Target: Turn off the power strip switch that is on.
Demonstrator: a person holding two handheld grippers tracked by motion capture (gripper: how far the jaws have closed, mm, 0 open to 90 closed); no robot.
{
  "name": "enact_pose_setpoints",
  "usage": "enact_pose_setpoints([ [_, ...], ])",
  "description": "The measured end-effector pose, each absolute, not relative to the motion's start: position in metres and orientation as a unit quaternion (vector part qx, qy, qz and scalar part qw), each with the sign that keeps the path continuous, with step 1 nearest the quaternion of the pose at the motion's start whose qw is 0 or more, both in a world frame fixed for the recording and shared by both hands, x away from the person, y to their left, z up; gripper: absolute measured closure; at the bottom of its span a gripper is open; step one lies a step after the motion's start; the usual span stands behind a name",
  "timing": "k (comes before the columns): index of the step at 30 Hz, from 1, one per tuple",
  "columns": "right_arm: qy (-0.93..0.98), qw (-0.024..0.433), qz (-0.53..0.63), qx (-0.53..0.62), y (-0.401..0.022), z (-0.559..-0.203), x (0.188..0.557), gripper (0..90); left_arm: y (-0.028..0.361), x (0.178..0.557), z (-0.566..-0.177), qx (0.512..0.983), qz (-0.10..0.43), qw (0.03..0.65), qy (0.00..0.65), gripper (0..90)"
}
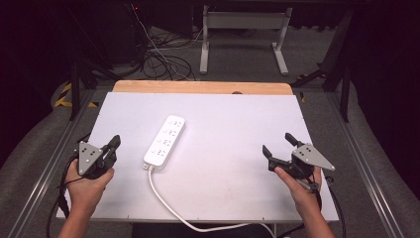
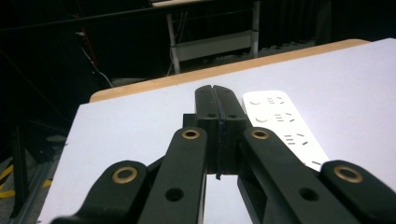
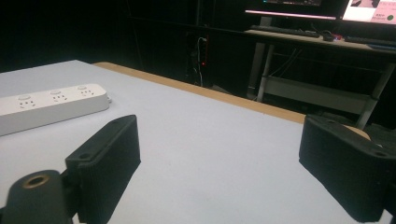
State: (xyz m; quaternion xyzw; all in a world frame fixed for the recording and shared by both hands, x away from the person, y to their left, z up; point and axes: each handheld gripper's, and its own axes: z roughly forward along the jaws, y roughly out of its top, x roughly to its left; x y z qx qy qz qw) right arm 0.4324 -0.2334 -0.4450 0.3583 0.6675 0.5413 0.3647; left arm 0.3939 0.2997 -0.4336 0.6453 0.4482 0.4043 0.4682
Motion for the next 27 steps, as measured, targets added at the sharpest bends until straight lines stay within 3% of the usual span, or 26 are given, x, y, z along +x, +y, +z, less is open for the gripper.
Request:
enact_pose_setpoints([
  [15,0.667,0.366,0.54,0.359,-0.235,-0.445,0.432,13.1,0.272,0.418,-0.434,0.711,0.364,0.435,0.416,90.0],
  [27,0.674,0.367,0.537,0.351,-0.231,-0.446,0.432,13.6,0.254,0.445,-0.443,0.773,0.263,0.382,0.432,90.0],
])
